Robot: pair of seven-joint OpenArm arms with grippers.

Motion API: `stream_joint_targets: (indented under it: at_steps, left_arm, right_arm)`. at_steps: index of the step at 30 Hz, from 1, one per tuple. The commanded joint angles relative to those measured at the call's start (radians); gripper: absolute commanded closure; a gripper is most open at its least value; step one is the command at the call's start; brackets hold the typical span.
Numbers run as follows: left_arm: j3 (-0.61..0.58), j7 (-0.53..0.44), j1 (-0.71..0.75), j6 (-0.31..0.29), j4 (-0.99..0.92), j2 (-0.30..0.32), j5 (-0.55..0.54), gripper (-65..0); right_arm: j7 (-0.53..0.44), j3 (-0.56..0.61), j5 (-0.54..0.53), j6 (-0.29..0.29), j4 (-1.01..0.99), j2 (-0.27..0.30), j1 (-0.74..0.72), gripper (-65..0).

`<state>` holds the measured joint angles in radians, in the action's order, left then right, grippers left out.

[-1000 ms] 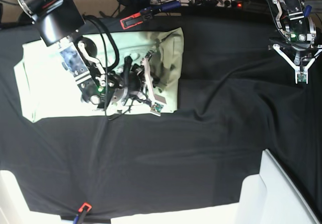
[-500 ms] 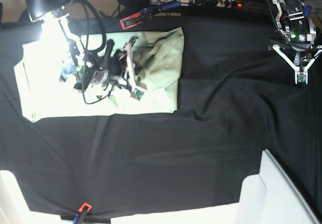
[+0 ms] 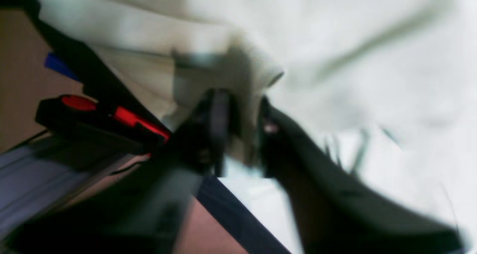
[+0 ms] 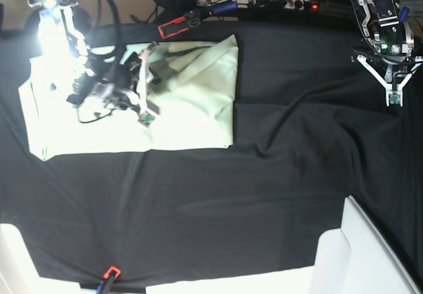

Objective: Fold the T-shirt properly
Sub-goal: 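Drag the pinched fabric with the right gripper toward its arm base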

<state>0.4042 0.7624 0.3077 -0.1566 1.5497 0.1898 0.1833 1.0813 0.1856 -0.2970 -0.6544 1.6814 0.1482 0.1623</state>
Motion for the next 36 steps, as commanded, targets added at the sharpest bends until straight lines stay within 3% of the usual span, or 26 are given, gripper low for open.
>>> stream_joint_targets:
  at_steps: [1, 3, 5, 12, 14, 18, 19, 21, 26, 36]
  left_arm:
    - [0.006, -0.013, -0.005, 0.012, 0.013, 0.017, 0.012, 0.0]
    - [0.006, -0.013, -0.008, 0.012, 0.015, 0.017, 0.012, 0.0]
    - [0.006, -0.013, -0.008, 0.012, 0.015, 0.017, 0.012, 0.0]
    - [0.003, -0.013, -0.009, 0.012, 0.015, 0.017, 0.012, 0.0]
    - [0.002, -0.013, -0.009, 0.012, 0.015, 0.017, 0.012, 0.0]
    - [0.000, -0.013, -0.009, 0.012, 0.016, 0.017, 0.012, 0.0]
    - [0.000, -0.013, -0.008, 0.012, 0.018, 0.017, 0.012, 0.0]
    - [0.003, -0.013, -0.008, 0.012, 0.018, 0.017, 0.012, 0.0]
    - [0.006, -0.013, -0.003, 0.012, 0.019, 0.017, 0.012, 0.0]
    - [0.006, -0.013, -0.005, 0.012, 0.016, 0.017, 0.012, 0.0]
  right_arm:
    - [0.003, -0.022, -0.015, -0.003, 0.036, 0.000, 0.001, -26.7]
    - [0.036, -0.068, -0.015, -0.003, 0.069, -0.005, 0.021, -36.0]
    - [0.069, -0.096, -0.017, -0.003, 0.087, -0.008, 0.041, -40.8]
    - [0.078, -0.154, -0.017, -0.003, 0.151, -0.040, 0.047, -40.9]
    - [0.084, -0.142, -0.017, -0.003, 0.139, -0.043, 0.000, -34.0]
    - [0.076, -0.048, -0.020, -0.003, 0.056, -0.046, -0.079, -2.8]
    - [0.075, -0.025, -0.020, -0.003, 0.026, -0.058, -0.100, 0.0]
    - [0.067, -0.010, -0.020, -0.003, -0.040, -0.089, -0.131, -2.9]
    - [0.001, -0.001, -0.018, -0.003, -0.186, -0.135, -0.188, -0.1]
    - [-0.089, -0.005, -0.017, -0.003, -0.427, -0.131, -0.240, -0.1]
